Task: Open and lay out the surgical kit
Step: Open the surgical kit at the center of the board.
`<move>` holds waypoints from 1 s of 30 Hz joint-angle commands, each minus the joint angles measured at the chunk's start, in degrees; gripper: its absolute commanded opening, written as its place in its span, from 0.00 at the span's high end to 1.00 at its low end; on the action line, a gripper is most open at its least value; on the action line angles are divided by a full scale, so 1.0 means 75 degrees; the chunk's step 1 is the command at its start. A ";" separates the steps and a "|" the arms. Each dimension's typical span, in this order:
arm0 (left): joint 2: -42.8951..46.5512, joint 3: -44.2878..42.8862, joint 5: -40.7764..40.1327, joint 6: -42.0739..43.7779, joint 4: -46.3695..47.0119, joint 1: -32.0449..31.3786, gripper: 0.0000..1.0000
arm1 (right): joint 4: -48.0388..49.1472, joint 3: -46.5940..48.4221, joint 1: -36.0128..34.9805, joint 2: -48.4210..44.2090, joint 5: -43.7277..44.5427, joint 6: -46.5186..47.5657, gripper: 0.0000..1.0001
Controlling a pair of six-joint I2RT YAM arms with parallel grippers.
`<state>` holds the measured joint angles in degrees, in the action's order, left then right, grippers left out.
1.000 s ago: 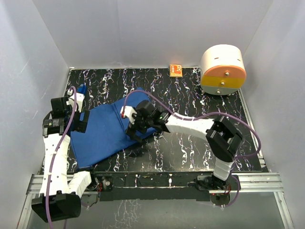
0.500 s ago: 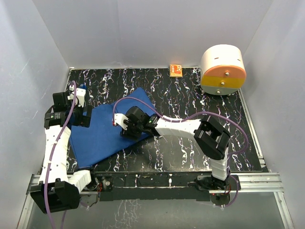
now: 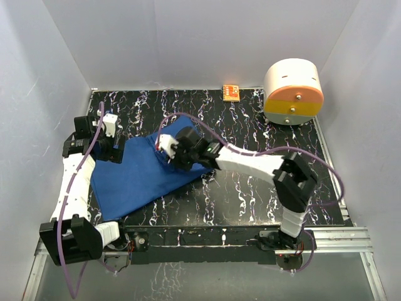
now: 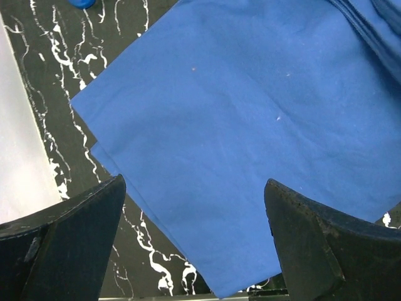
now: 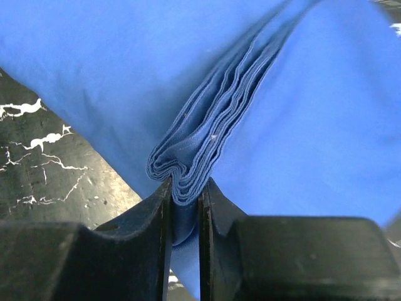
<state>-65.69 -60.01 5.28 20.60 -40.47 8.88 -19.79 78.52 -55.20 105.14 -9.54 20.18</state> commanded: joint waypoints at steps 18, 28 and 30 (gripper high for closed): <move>-0.1905 -0.0120 0.1699 0.0504 0.1434 -0.0215 0.03 | -0.0128 -0.3433 0.6678 -0.3361 0.2117 -0.0823 0.52; -0.2218 0.0748 0.0679 0.0815 0.1920 -0.0270 0.02 | -0.0235 -0.2211 0.6208 -0.2717 -0.0503 -0.0793 0.20; -0.2274 0.0915 0.0391 0.0791 0.2061 -0.0271 0.02 | -0.0120 -0.1909 0.5724 -0.2204 -0.0471 -0.0694 0.21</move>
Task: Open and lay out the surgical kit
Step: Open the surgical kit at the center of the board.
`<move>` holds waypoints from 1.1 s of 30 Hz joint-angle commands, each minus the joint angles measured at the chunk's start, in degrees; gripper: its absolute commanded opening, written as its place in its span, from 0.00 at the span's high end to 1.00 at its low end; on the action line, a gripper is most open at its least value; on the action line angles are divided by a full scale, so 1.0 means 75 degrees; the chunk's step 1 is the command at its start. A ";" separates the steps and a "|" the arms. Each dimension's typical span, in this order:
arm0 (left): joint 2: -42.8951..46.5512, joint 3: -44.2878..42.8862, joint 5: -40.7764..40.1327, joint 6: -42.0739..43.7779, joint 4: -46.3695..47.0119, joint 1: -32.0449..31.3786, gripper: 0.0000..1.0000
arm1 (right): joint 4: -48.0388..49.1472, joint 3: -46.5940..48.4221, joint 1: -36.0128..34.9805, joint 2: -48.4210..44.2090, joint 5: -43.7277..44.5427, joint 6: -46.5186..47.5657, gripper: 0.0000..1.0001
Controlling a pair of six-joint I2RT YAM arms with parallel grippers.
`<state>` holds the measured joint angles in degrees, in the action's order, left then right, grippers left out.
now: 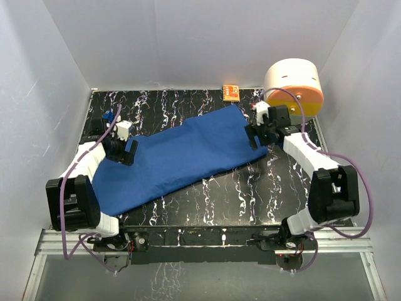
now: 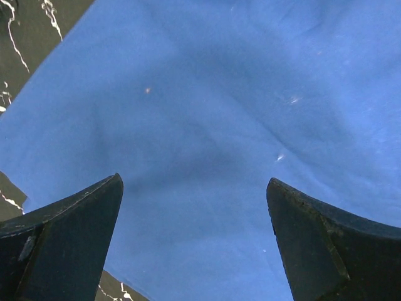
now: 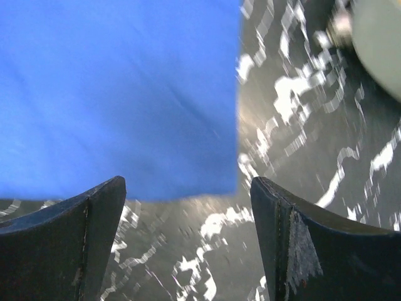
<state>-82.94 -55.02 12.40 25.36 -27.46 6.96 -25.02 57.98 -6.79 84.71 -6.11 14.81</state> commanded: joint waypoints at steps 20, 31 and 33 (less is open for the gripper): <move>-0.1691 0.0367 -0.1475 0.0010 0.0908 -0.0011 0.02 | 0.0244 0.1351 -0.1059 0.3515 0.0565 0.0775 0.49; -0.3866 -0.1859 -0.1684 0.0466 0.0627 -0.0014 0.04 | -0.0658 -0.0189 -0.0778 0.2472 0.0922 0.0360 0.57; -0.4192 -0.2302 -0.1727 0.0452 0.0470 -0.0014 0.04 | -0.0756 -0.0304 -0.0778 0.2330 0.0913 0.0305 0.58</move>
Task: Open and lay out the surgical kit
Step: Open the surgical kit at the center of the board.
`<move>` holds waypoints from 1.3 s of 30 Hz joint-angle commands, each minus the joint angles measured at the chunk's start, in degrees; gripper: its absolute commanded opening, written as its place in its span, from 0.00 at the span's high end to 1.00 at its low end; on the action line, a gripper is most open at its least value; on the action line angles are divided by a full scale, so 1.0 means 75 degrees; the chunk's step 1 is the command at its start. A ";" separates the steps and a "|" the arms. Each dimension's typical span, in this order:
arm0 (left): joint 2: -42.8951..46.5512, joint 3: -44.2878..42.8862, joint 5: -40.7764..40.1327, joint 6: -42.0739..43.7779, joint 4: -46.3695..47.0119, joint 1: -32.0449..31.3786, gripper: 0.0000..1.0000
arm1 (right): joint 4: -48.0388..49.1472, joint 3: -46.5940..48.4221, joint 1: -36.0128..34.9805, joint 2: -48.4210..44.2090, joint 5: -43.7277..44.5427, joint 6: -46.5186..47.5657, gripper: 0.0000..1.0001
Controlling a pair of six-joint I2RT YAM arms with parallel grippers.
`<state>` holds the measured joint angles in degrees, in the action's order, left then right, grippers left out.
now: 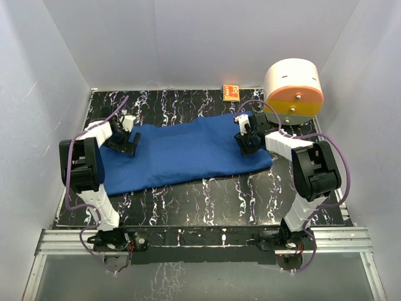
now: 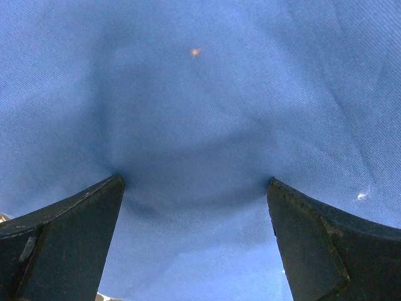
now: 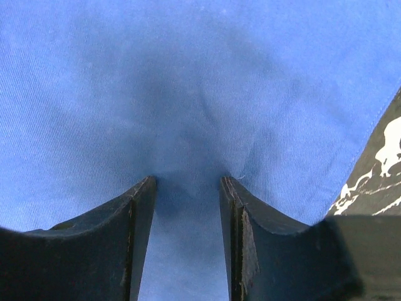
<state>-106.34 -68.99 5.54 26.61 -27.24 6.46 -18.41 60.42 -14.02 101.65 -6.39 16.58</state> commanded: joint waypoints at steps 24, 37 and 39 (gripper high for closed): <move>-0.2425 -0.4454 -0.0015 -0.0587 -0.0232 0.0424 0.05 | -0.1612 0.1326 0.0182 -0.0780 -0.0279 -0.0240 0.44; -0.3149 -0.4727 -0.1146 -0.0657 0.0544 0.0416 0.07 | -0.1435 0.1022 0.0183 -0.0885 -0.0365 -0.0289 0.42; -0.3153 -0.4673 -0.1455 -0.0413 0.0831 0.0416 0.07 | -0.1427 0.0977 0.0183 -0.0863 -0.0366 -0.0289 0.42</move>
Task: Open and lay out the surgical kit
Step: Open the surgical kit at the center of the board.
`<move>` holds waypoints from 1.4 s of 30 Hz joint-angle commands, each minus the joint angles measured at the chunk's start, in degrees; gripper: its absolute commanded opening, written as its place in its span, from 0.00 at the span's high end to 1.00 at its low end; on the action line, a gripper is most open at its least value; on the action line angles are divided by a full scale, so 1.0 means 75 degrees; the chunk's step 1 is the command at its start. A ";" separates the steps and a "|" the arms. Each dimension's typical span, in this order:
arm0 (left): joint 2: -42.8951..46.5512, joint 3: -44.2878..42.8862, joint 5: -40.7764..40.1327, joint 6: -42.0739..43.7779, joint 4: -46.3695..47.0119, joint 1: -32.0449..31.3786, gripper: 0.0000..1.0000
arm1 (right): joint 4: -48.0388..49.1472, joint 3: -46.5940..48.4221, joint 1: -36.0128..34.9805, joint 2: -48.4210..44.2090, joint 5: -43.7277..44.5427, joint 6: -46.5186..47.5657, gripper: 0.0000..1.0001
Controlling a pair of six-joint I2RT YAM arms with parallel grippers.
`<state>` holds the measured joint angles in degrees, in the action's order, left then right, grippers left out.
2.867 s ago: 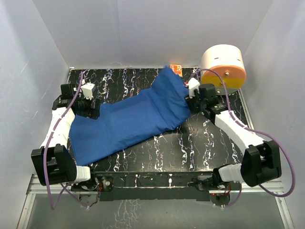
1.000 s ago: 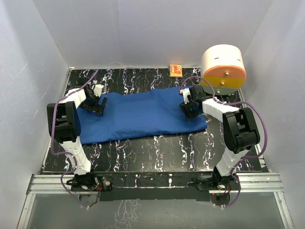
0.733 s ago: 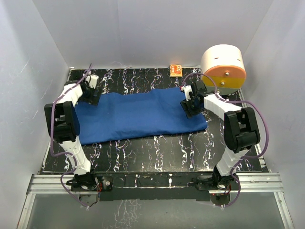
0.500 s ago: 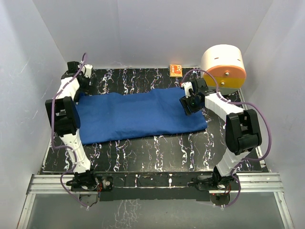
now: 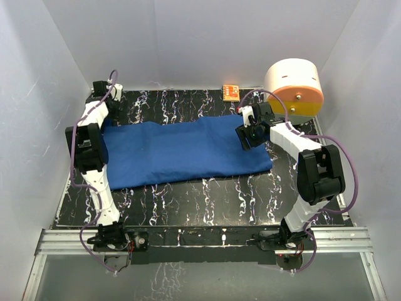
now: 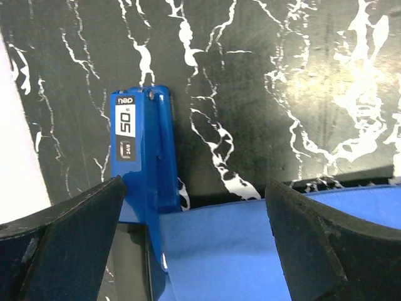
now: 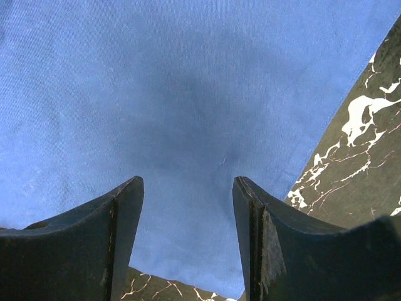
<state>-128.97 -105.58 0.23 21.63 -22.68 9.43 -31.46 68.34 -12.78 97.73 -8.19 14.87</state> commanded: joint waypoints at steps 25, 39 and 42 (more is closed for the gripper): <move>-0.0975 -0.0163 -0.1976 0.3305 0.2099 0.0550 0.12 | 0.0293 -0.0264 0.0063 -0.0178 -0.0227 0.0008 0.42; -0.0213 -0.0056 -0.0959 0.3490 0.1476 0.0631 0.05 | 0.0255 -0.0252 0.0076 -0.0218 -0.0212 0.0006 0.42; 0.0123 0.0085 -0.0759 0.3245 0.1331 0.0630 0.02 | 0.0244 -0.0252 0.0074 -0.0169 -0.0324 0.0007 0.42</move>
<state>-134.96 -105.84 -9.76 49.32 -7.20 13.80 -31.31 66.59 -12.58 97.69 -9.43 14.92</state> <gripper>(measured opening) 0.969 0.581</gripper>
